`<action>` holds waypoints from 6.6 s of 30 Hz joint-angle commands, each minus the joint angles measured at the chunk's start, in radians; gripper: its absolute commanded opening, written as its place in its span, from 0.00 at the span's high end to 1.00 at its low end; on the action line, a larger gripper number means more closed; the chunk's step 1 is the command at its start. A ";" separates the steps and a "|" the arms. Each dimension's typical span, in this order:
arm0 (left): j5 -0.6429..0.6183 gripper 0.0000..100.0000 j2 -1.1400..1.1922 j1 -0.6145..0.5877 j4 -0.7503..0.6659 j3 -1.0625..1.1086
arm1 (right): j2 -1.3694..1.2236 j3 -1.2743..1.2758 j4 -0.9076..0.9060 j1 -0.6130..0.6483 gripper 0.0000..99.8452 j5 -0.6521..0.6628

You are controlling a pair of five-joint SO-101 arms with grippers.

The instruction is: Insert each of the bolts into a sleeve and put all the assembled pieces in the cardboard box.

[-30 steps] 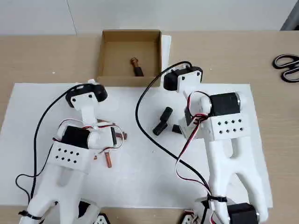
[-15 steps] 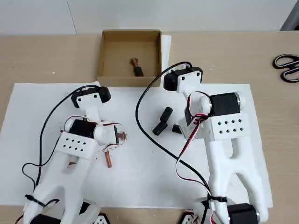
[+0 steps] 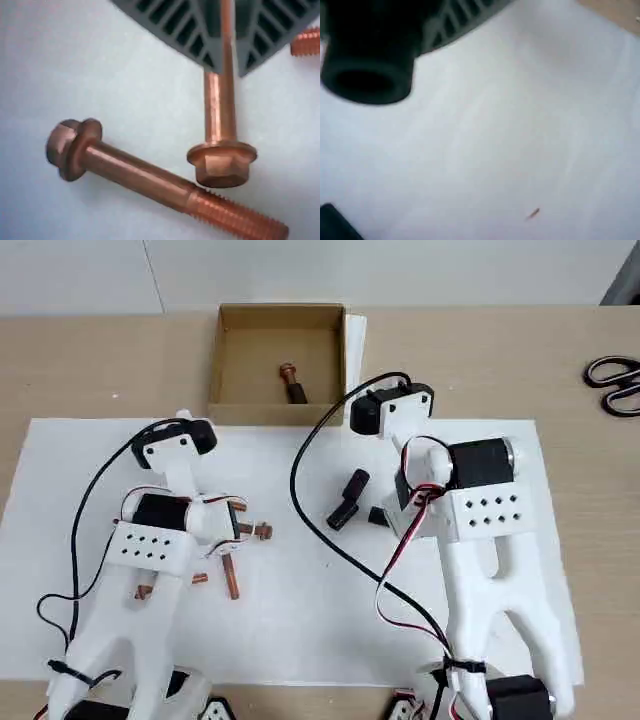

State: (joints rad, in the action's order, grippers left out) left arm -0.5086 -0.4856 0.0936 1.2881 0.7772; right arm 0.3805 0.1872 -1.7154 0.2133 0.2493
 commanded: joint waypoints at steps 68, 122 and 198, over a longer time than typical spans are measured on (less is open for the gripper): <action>0.049 0.84 0.087 -0.031 -0.272 0.188 | 0.036 0.074 0.071 -0.004 1.00 -0.011; 0.054 0.99 0.123 -0.063 0.413 -0.645 | 0.246 0.063 -0.001 0.139 0.99 -0.014; -0.017 0.99 -0.891 0.358 -0.333 0.137 | 1.408 1.160 0.714 0.625 1.00 -0.224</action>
State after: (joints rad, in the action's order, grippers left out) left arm -0.4979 -1.3679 0.4327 0.9858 0.9214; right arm 1.7845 1.3487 -1.0326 0.8347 0.0330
